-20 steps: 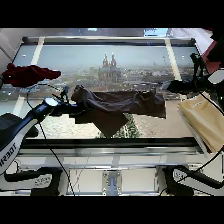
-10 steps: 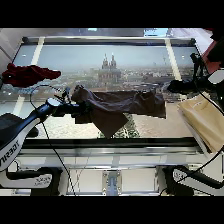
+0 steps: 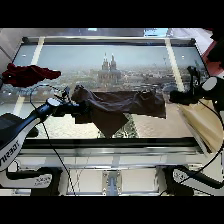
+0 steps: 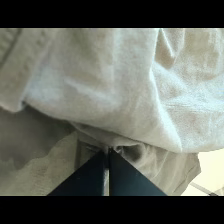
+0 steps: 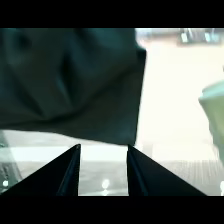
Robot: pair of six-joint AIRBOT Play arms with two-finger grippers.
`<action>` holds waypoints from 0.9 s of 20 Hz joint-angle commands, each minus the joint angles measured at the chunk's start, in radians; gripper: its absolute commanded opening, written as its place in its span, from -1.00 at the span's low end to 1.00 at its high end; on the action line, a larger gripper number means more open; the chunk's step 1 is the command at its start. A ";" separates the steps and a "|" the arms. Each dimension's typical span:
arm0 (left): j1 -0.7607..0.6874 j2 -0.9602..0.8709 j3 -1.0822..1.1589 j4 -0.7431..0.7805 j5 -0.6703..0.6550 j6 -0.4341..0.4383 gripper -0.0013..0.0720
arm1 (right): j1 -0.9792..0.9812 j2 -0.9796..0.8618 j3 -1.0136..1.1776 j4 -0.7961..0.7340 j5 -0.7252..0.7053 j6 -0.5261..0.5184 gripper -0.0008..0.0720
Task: Fold the shirts.
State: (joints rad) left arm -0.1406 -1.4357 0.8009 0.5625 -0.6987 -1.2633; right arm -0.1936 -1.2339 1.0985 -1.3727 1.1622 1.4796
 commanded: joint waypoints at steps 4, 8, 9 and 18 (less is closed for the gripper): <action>0.000 -0.001 0.001 -0.002 0.002 0.007 -0.92 | -0.139 0.000 -0.280 0.267 -0.170 0.097 0.30; 0.000 -0.001 0.001 -0.002 0.002 0.007 -0.92 | -0.170 0.000 -0.330 0.320 -0.172 0.097 0.30; 0.000 -0.001 0.001 -0.002 0.002 0.007 -0.92 | -0.170 0.000 -0.338 0.342 -0.174 0.096 0.30; 0.000 -0.001 0.001 -0.002 0.000 0.007 -0.92 | -0.170 -0.039 -0.410 0.437 -0.286 0.095 0.30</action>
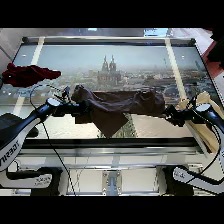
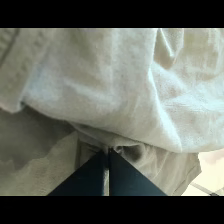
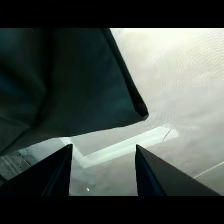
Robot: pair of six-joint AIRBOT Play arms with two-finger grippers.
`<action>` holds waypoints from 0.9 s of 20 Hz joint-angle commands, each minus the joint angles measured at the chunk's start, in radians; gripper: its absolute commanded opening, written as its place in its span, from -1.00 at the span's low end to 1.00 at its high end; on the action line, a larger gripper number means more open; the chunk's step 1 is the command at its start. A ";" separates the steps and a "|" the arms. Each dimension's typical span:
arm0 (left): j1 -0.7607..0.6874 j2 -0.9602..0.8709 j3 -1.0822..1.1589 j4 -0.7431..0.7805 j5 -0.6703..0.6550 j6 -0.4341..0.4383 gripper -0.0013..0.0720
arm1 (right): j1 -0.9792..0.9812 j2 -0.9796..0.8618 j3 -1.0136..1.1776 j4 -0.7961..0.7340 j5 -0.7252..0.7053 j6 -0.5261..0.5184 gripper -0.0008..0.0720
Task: Fold the shirts.
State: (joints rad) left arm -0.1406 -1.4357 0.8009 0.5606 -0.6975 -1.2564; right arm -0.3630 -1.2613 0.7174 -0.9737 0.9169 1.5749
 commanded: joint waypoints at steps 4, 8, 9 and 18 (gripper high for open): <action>0.000 -0.001 0.001 0.000 0.000 0.000 -0.93 | -0.001 -0.014 -0.044 0.093 -0.132 -0.001 0.24; 0.000 -0.001 0.001 0.000 0.001 0.000 -0.93 | -0.001 -0.024 -0.044 0.150 -0.182 0.000 0.24; 0.000 -0.001 0.001 0.000 0.000 0.000 -0.93 | -0.001 -0.034 -0.044 0.151 -0.171 0.000 0.24; 0.000 -0.001 0.002 0.000 0.001 0.001 -0.93 | -0.001 -0.072 -0.038 0.213 -0.159 -0.076 -0.89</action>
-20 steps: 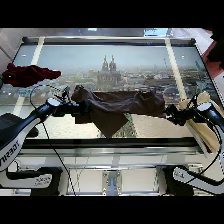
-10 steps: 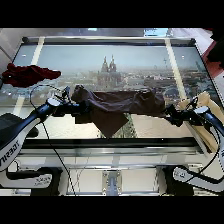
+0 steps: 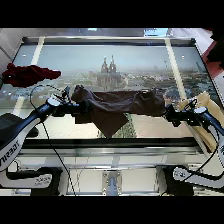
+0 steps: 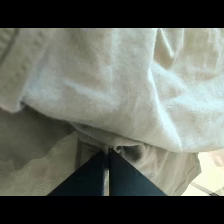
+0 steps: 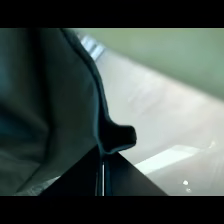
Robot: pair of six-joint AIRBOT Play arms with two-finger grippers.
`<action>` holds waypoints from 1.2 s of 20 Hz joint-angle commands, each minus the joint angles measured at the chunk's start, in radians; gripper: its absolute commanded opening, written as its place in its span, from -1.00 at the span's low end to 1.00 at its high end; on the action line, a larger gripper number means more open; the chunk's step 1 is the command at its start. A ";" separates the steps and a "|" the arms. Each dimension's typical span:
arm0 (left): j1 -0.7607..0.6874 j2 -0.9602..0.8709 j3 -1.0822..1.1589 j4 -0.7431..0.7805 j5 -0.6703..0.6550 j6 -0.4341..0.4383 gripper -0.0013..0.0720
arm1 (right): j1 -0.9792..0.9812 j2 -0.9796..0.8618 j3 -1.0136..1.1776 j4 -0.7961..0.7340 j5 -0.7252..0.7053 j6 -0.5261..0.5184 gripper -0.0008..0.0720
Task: Fold the shirts.
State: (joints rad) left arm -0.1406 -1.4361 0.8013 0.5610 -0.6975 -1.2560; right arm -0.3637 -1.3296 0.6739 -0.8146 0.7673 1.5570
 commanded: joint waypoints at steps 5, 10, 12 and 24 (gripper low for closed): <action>0.029 0.059 0.163 -0.018 -0.035 0.137 -0.93 | -0.001 0.080 0.140 0.171 0.066 -0.258 -0.90; 0.113 0.257 0.454 0.032 -0.212 0.139 -0.93 | -0.087 0.385 0.376 0.105 0.167 -0.281 -0.90; 0.145 0.372 0.540 0.048 -0.257 0.138 -0.93 | -0.159 0.535 0.473 0.042 0.245 -0.279 -0.90; 0.177 0.782 0.784 0.411 -0.060 -0.027 -0.93 | -0.364 0.874 0.923 0.047 0.227 -0.300 -0.91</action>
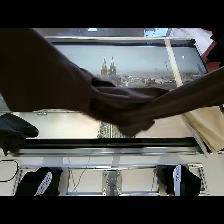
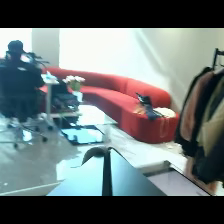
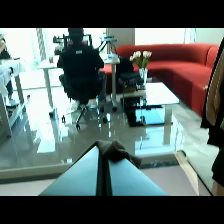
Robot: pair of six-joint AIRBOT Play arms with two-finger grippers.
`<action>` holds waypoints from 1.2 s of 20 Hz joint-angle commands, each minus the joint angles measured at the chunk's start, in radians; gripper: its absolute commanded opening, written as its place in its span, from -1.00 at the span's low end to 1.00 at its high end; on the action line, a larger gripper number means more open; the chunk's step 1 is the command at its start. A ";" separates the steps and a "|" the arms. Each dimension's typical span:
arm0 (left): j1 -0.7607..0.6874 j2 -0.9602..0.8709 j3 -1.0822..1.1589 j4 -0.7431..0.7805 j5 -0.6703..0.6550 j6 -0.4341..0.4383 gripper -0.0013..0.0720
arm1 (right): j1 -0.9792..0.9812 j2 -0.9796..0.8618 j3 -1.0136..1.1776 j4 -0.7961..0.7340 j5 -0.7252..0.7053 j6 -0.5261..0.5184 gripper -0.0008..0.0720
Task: Fold the shirts.
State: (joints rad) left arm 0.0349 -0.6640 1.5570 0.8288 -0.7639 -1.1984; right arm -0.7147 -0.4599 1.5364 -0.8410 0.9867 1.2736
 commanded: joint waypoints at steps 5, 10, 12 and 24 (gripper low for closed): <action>0.000 -0.349 0.028 0.164 -0.290 -0.116 -0.93 | -0.011 -0.134 -0.053 0.307 0.333 -0.054 -0.90; -0.059 -0.819 0.028 0.168 -0.291 -0.114 -0.93 | 0.040 -0.163 -0.521 0.265 0.405 -0.124 -0.90; -0.109 -0.996 0.028 0.167 -0.246 -0.114 -0.93 | 0.130 -0.164 -0.745 0.190 0.300 -0.122 -0.90; -0.140 -1.084 0.185 0.110 -0.116 -0.138 0.48 | 0.428 -0.164 -1.149 0.126 -0.137 -0.095 -0.90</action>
State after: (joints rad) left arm -0.1295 -1.8038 1.6726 0.9524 -0.8204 -1.3392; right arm -0.3077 -0.6228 0.4126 -0.7094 0.9016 1.1641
